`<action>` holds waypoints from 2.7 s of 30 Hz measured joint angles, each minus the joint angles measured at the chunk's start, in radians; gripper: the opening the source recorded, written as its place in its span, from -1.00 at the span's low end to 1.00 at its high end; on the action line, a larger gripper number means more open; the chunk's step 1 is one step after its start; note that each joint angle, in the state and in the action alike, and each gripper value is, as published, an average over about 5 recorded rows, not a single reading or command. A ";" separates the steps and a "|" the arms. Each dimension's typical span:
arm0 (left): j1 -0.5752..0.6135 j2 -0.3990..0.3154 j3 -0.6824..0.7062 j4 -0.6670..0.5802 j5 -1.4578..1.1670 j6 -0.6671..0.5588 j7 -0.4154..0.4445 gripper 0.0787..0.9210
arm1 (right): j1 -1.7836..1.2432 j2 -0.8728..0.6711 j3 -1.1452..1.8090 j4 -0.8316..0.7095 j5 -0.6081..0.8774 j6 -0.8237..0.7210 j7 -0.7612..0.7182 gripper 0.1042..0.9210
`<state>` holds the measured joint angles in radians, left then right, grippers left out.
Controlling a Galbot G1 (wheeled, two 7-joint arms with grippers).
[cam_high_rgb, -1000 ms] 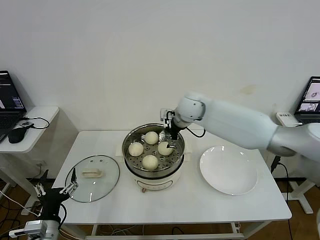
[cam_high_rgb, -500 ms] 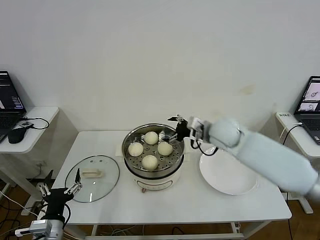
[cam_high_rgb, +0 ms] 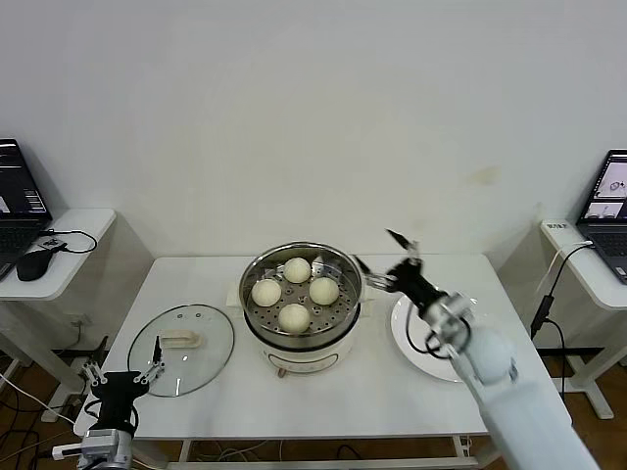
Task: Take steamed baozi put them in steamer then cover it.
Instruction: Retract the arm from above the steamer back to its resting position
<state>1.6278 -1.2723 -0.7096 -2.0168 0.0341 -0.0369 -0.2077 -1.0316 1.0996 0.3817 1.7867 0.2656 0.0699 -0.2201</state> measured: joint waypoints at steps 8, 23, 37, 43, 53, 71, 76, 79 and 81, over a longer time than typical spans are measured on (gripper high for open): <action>-0.059 0.033 -0.014 0.127 0.463 -0.067 -0.037 0.77 | -0.252 0.147 0.296 0.054 -0.043 0.068 0.019 0.76; -0.163 0.104 0.037 0.331 1.118 -0.079 0.008 0.77 | -0.465 0.282 0.579 0.095 -0.052 0.113 0.043 0.76; -0.296 0.136 0.090 0.478 1.231 -0.071 0.034 0.77 | -0.526 0.339 0.647 0.090 -0.065 0.127 0.041 0.76; -0.340 0.141 0.111 0.525 1.250 -0.072 0.041 0.77 | -0.540 0.348 0.664 0.090 -0.066 0.131 0.038 0.76; -0.400 0.144 0.144 0.594 1.268 -0.070 0.045 0.77 | -0.555 0.361 0.681 0.079 -0.068 0.142 0.035 0.76; -0.494 0.149 0.176 0.690 1.273 -0.066 0.055 0.77 | -0.550 0.367 0.705 0.058 -0.068 0.140 0.028 0.76; -0.508 0.152 0.186 0.700 1.266 -0.065 0.063 0.77 | -0.546 0.372 0.701 0.049 -0.073 0.141 0.026 0.76; -0.515 0.151 0.192 0.703 1.260 -0.063 0.069 0.77 | -0.546 0.374 0.697 0.045 -0.077 0.143 0.024 0.76; -0.516 0.152 0.195 0.702 1.255 -0.060 0.074 0.77 | -0.546 0.374 0.696 0.042 -0.079 0.143 0.023 0.76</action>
<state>1.1116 -1.1199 -0.5148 -1.3149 1.2895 -0.0972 -0.1334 -1.5774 1.4736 1.0781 1.8286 0.1870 0.2126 -0.1969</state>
